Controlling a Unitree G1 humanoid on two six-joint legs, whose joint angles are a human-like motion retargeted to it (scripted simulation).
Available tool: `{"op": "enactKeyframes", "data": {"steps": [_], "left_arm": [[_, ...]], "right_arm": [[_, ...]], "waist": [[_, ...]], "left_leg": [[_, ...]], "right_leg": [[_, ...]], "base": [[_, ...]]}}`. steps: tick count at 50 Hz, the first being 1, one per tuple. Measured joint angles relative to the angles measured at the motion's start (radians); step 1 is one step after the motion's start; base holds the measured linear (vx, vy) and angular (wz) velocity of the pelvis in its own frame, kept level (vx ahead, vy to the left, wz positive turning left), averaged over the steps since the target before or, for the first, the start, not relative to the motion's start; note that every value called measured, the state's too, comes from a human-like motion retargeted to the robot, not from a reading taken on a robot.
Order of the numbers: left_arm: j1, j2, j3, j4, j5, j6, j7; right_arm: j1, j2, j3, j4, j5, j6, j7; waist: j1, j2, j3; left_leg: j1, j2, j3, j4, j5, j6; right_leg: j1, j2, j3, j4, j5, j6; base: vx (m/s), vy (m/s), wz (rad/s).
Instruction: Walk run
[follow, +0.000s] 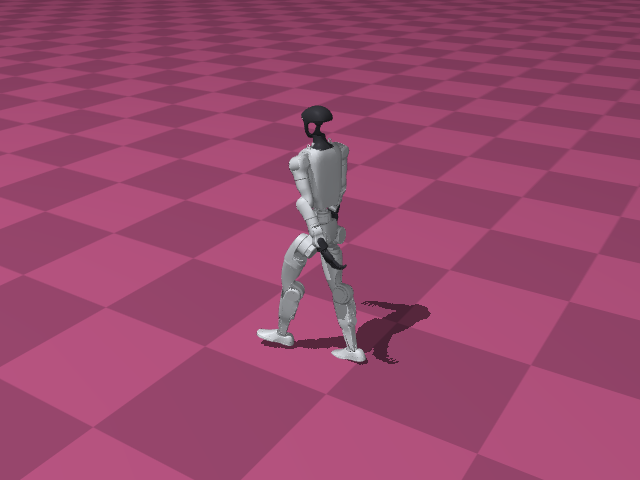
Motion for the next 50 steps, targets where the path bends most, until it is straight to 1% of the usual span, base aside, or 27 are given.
{"op": "enactKeyframes", "data": {"steps": [2,3,5,7,8,10,12,14,18,20,23,25,26,28,30,32,33,35,37,38,40,41,42,43,45,47,50], "left_arm": [[-0.020,0.006,0.016,-0.008,-0.019,-0.003,0.021],[-0.029,0.009,0.025,-0.014,-0.032,-0.006,0.037],[-0.057,0.019,0.034,-0.023,-0.072,-0.011,0.067],[-0.119,0.041,0.027,-0.029,-0.129,-0.007,0.083],[-0.159,0.056,0.019,-0.036,-0.156,-0.001,0.092],[-0.239,0.079,0.014,-0.071,-0.196,0.014,0.120],[-0.311,0.081,0.011,-0.133,-0.225,0.023,0.144],[-0.378,0.082,0.002,-0.210,-0.248,0.008,0.154],[-0.478,0.094,-0.053,-0.381,-0.300,-0.052,0.162],[-0.516,0.109,-0.079,-0.457,-0.310,-0.077,0.167],[-0.564,0.140,-0.116,-0.533,-0.297,-0.091,0.183],[-0.588,0.157,-0.141,-0.557,-0.276,-0.093,0.193],[-0.593,0.162,-0.151,-0.558,-0.262,-0.092,0.194],[-0.595,0.164,-0.167,-0.552,-0.230,-0.087,0.192],[-0.580,0.165,-0.173,-0.527,-0.196,-0.079,0.182],[-0.546,0.150,-0.166,-0.489,-0.163,-0.068,0.174],[-0.522,0.142,-0.166,-0.463,-0.151,-0.062,0.172],[-0.469,0.119,-0.164,-0.389,-0.129,-0.051,0.164],[-0.427,0.096,-0.152,-0.276,-0.102,-0.026,0.151],[-0.414,0.080,-0.147,-0.210,-0.085,-0.003,0.142],[-0.383,0.064,-0.149,-0.096,-0.075,0.062,0.114],[-0.366,0.064,-0.141,-0.051,-0.069,0.085,0.098],[-0.346,0.064,-0.132,-0.016,-0.062,0.103,0.081],[-0.318,0.065,-0.121,0.001,-0.055,0.110,0.061],[-0.255,0.065,-0.093,0.007,-0.043,0.114,0.023],[-0.190,0.055,-0.074,0.000,-0.046,0.106,0.006],[-0.107,0.045,-0.064,-0.021,-0.066,0.089,0.013]], "right_arm": [[0.026,0.009,-0.010,0.055,-0.014,0.001,0.019],[0.044,0.016,-0.015,0.085,-0.024,0.002,0.028],[0.085,0.030,-0.021,0.150,-0.042,0.012,0.044],[0.125,0.045,-0.028,0.216,-0.046,0.019,0.058],[0.143,0.050,-0.032,0.249,-0.039,0.015,0.069],[0.180,0.059,-0.036,0.307,-0.026,-0.011,0.107],[0.229,0.063,-0.036,0.338,-0.022,-0.026,0.153],[0.280,0.070,-0.030,0.350,-0.025,-0.031,0.185],[0.370,0.077,-0.018,0.373,-0.052,-0.071,0.213],[0.402,0.077,-0.007,0.384,-0.072,-0.079,0.235],[0.418,0.073,-0.002,0.404,-0.092,-0.080,0.270],[0.422,0.067,-0.003,0.410,-0.096,-0.081,0.288],[0.424,0.063,-0.004,0.407,-0.096,-0.081,0.292],[0.427,0.053,-0.006,0.400,-0.091,-0.078,0.292],[0.421,0.043,-0.005,0.394,-0.080,-0.065,0.282],[0.397,0.027,-0.007,0.388,-0.070,-0.032,0.260],[0.383,0.022,-0.013,0.386,-0.067,-0.011,0.245],[0.360,0.012,-0.035,0.374,-0.058,0.030,0.210],[0.334,0.008,-0.049,0.361,-0.022,0.049,0.184],[0.317,0.005,-0.058,0.357,0.006,0.052,0.175],[0.282,0.000,-0.068,0.348,0.064,0.047,0.166],[0.261,-0.002,-0.070,0.340,0.088,0.041,0.168],[0.238,-0.004,-0.071,0.331,0.110,0.038,0.171],[0.212,-0.004,-0.069,0.320,0.129,0.038,0.174],[0.150,-0.008,-0.064,0.298,0.157,0.048,0.171],[0.098,-0.013,-0.069,0.264,0.151,0.054,0.148],[0.042,-0.029,-0.070,0.193,0.128,0.051,0.114]], "waist": [[0.031,-0.013,-0.020],[0.048,-0.019,-0.030],[0.051,-0.033,-0.057],[0.031,-0.009,-0.049],[0.008,0.014,-0.039],[0.001,0.054,-0.027],[0.018,0.077,-0.021],[0.014,0.094,-0.017],[-0.074,0.131,-0.011],[-0.100,0.128,-0.012],[-0.127,0.090,-0.007],[-0.139,0.074,0.004],[-0.140,0.076,0.010],[-0.135,0.089,0.021],[-0.115,0.090,0.029],[-0.118,0.065,0.011],[-0.129,0.062,0.000],[-0.174,0.069,-0.019],[-0.174,0.082,-0.029],[-0.186,0.088,-0.029],[-0.161,0.079,-0.038],[-0.150,0.067,-0.045],[-0.144,0.057,-0.049],[-0.149,0.051,-0.048],[-0.142,0.043,-0.037],[-0.103,0.032,-0.027],[-0.044,0.028,-0.020]], "left_leg": [[0.015,-0.005,-0.007,0.035,0.033,0.028],[0.023,-0.012,-0.033,0.028,0.071,0.045],[0.046,-0.058,-0.126,0.035,0.024,0.091],[0.069,-0.033,-0.190,0.071,-0.012,0.075],[0.091,-0.029,-0.229,0.083,-0.035,0.075],[0.144,0.018,-0.225,0.079,-0.064,0.063],[0.192,0.020,-0.238,0.067,-0.089,0.063],[0.231,0.014,-0.260,0.057,-0.105,0.059],[0.302,-0.004,-0.346,0.036,-0.122,0.058],[0.334,-0.028,-0.380,0.034,-0.137,0.062],[0.391,-0.091,-0.436,0.039,-0.165,0.066],[0.435,-0.118,-0.480,0.046,-0.184,0.063],[0.457,-0.119,-0.500,0.049,-0.193,0.060],[0.498,-0.109,-0.531,0.055,-0.210,0.053],[0.537,-0.090,-0.540,0.084,-0.244,0.035],[0.552,-0.140,-0.549,0.105,-0.236,0.037],[0.557,-0.146,-0.561,0.121,-0.222,0.029],[0.557,-0.151,-0.599,0.170,-0.143,0.003],[0.524,-0.135,-0.577,0.272,0.005,-0.048],[0.490,-0.131,-0.583,0.356,0.092,-0.087],[0.412,-0.129,-0.526,0.513,0.227,-0.211],[0.376,-0.113,-0.470,0.580,0.265,-0.265],[0.341,-0.085,-0.405,0.642,0.287,-0.294],[0.311,-0.034,-0.323,0.696,0.279,-0.276],[0.252,0.056,-0.188,0.790,0.204,-0.207],[0.188,0.047,-0.155,0.810,0.175,-0.189],[0.084,0.015,-0.154,0.778,0.078,-0.199]], "right_leg": [[0.014,-0.013,0.005,0.042,0.078,0.064],[0.022,-0.024,-0.004,0.069,0.147,0.103],[0.025,-0.052,-0.026,0.147,0.338,0.199],[-0.017,-0.006,0.038,0.296,0.498,0.283],[-0.058,0.050,0.071,0.394,0.545,0.310],[-0.140,0.121,0.069,0.565,0.634,0.320],[-0.214,0.100,0.061,0.679,0.507,0.312],[-0.286,0.076,0.057,0.728,0.388,0.273],[-0.409,-0.015,0.031,0.649,0.206,0.208],[-0.438,-0.075,0.034,0.504,0.192,0.207],[-0.456,-0.156,0.079,0.250,0.200,0.214],[-0.469,-0.174,0.156,0.101,0.163,0.189],[-0.468,-0.166,0.210,0.025,0.143,0.193],[-0.454,-0.145,0.312,-0.106,0.108,0.237],[-0.444,-0.132,0.248,-0.117,0.088,0.324],[-0.446,-0.162,0.281,-0.050,0.125,0.324],[-0.445,-0.173,0.228,-0.027,0.160,0.324],[-0.420,-0.178,0.241,-0.011,0.241,0.300],[-0.393,-0.167,0.264,0.012,0.211,0.238],[-0.378,-0.178,0.240,0.019,0.199,0.227],[-0.343,-0.193,0.216,0.016,0.176,0.203],[-0.333,-0.212,0.153,0.015,0.170,0.195],[-0.320,-0.226,0.103,0.013,0.162,0.187],[-0.303,-0.231,0.082,0.010,0.151,0.181],[-0.269,-0.232,0.033,0.003,0.135,0.171],[-0.237,-0.228,0.007,-0.009,0.126,0.160],[-0.194,-0.216,-0.037,-0.027,0.107,0.149]], "base": [[0.95,-0.11,-0.59],[0.93,-0.09,-0.53],[1.07,-0.05,-0.06],[0.86,-0.04,0.83],[0.74,-0.12,1.29],[0.85,-0.18,0.97],[0.73,0.01,0.44],[0.69,0.02,0.92],[0.69,-0.03,1.77],[0.72,-0.15,1.35],[0.62,-0.16,1.15],[0.73,-0.23,1.08],[0.75,-0.24,0.95],[0.66,-0.23,0.65],[0.80,-0.41,0.32],[0.73,-0.26,0.61],[0.72,-0.25,1.18],[0.80,-0.31,1.54],[0.70,-0.29,1.27],[0.62,-0.22,1.35],[0.66,-0.24,0.94],[0.59,-0.24,0.78],[0.43,-0.21,1.14],[0.38,-0.21,1.28],[0.40,-0.23,1.06],[0.44,-0.18,0.47],[0.44,-0.11,0.59]]}}
